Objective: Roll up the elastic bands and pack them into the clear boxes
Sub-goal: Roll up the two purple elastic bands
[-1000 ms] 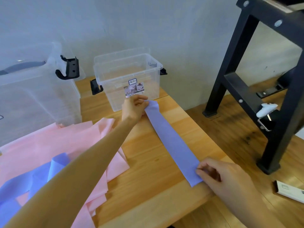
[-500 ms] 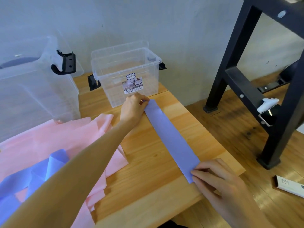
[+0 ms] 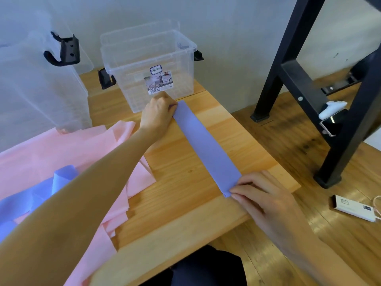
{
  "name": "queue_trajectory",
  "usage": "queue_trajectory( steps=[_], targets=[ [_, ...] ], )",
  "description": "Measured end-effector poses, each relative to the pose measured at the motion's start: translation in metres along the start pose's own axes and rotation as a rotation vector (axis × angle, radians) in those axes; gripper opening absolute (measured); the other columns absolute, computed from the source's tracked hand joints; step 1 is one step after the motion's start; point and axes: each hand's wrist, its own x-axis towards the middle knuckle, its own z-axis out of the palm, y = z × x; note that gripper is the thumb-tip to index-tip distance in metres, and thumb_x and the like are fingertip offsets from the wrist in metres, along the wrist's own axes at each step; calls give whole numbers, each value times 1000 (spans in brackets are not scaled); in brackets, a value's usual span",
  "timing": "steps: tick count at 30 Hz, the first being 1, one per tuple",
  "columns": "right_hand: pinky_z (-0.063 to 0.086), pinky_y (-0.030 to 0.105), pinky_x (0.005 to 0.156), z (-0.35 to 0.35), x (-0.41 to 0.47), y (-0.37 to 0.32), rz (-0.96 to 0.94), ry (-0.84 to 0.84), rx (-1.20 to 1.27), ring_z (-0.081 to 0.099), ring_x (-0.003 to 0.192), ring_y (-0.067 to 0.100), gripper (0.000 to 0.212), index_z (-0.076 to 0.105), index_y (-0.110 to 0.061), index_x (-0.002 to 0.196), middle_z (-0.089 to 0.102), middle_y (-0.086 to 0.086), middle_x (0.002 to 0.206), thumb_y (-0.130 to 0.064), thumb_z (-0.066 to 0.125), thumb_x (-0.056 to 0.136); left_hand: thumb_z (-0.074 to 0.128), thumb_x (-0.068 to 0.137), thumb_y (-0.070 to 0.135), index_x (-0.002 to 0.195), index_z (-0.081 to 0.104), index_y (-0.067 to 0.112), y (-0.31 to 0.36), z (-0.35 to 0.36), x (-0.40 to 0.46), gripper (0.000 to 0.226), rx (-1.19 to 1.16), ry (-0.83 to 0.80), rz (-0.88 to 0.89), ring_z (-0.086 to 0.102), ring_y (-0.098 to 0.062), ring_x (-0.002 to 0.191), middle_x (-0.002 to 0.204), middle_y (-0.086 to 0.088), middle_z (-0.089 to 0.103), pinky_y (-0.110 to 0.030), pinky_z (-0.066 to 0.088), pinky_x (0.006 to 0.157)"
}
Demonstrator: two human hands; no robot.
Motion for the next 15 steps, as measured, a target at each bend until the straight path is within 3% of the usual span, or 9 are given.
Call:
queue_trajectory(
  steps=[4, 8, 11, 15],
  targets=[
    [45, 35, 72, 0, 2, -2, -14, 4, -24, 58, 86, 15, 13, 74, -14, 92, 62, -6, 95, -19, 61, 92, 52, 99, 14, 116, 72, 15, -3, -2, 3, 26, 41, -26, -39, 64, -32, 96, 122, -9, 57, -39, 49, 72],
    [37, 31, 81, -2, 7, -8, -14, 43, -60, 59, 89, 14, 16, 74, -17, 91, 64, -7, 96, -24, 60, 91, 54, 97, 16, 122, 69, 20, -5, -18, -6, 29, 17, -69, -31, 64, -29, 98, 123, -8, 55, -43, 52, 80],
    [31, 26, 85, 3, 14, -21, -32, 88, -61, 56, 86, 15, 15, 75, -16, 89, 64, -4, 94, -24, 62, 91, 60, 95, 19, 119, 69, 19, -13, -43, -27, 26, -15, -61, 7, 66, -21, 95, 120, -7, 59, -43, 55, 82],
    [34, 26, 84, 21, 26, -50, -117, 83, 21, 59, 84, 17, 13, 76, -16, 87, 64, -4, 90, -23, 65, 90, 62, 93, 14, 110, 74, 18, -40, -88, -71, 21, -25, -47, -30, 67, -17, 93, 114, -5, 65, -35, 55, 84]
  ],
)
